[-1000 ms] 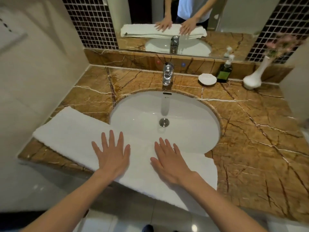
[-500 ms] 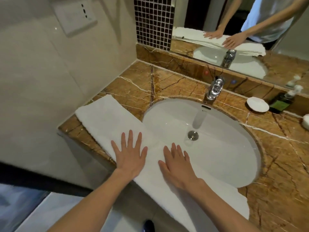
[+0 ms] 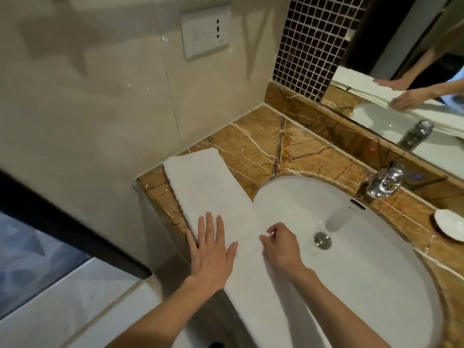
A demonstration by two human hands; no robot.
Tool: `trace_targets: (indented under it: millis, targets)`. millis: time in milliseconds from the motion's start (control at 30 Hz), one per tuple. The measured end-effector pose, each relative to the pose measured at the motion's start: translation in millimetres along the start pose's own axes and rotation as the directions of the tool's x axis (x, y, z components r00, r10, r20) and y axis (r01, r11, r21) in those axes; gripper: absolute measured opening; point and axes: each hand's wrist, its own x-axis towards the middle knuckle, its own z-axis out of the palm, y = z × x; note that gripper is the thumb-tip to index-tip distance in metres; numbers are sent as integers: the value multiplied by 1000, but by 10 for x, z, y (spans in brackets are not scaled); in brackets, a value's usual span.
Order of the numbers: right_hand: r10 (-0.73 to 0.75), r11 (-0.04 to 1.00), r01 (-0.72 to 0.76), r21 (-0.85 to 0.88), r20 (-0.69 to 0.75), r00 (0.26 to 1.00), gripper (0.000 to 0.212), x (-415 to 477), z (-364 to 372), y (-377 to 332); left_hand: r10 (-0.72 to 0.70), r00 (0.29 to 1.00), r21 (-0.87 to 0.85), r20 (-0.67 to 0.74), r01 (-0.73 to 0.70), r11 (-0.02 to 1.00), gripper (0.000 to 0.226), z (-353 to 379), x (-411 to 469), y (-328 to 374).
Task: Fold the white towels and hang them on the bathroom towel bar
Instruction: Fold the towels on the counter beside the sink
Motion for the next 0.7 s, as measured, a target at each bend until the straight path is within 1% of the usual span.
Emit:
trace_targets:
  millis: [67, 133, 300, 333, 400, 467, 567, 633, 700]
  targets:
    - [-6, 1000, 5, 20, 15, 1000, 14, 40, -16, 25, -1, 1000, 23, 16, 1, 1000, 73, 1, 2, -3]
    - [-54, 998, 54, -9, 22, 998, 12, 70, -32, 58, -9, 999, 41, 33, 8, 999, 74, -5, 11, 8]
    - [-238, 956, 238, -174, 20, 971, 18, 89, -124, 87, -54, 998, 106, 36, 50, 993, 69, -6, 36, 44]
    - [-274, 944, 273, -183, 21, 962, 20, 78, -139, 86, -61, 997, 110, 36, 57, 992, 69, -3, 35, 45]
    - [-314, 942, 312, -121, 7, 950, 20, 68, -170, 89, -70, 997, 112, 33, 66, 991, 69, 1, 30, 42]
    - [-311, 950, 310, -24, -11, 950, 18, 74, -181, 97, -79, 996, 107, 37, 75, 991, 69, 0, 30, 44]
    - [-253, 967, 250, 56, 60, 966, 15, 121, -144, 98, -90, 995, 114, 51, 83, 990, 66, 3, 24, 44]
    - [-211, 977, 204, 67, 125, 969, 17, 172, -104, 112, -95, 994, 105, 57, 89, 991, 65, 6, 25, 42]
    - [-187, 982, 179, 65, 148, 971, 19, 227, -94, 132, -92, 994, 85, 52, 88, 993, 64, 7, 26, 34]
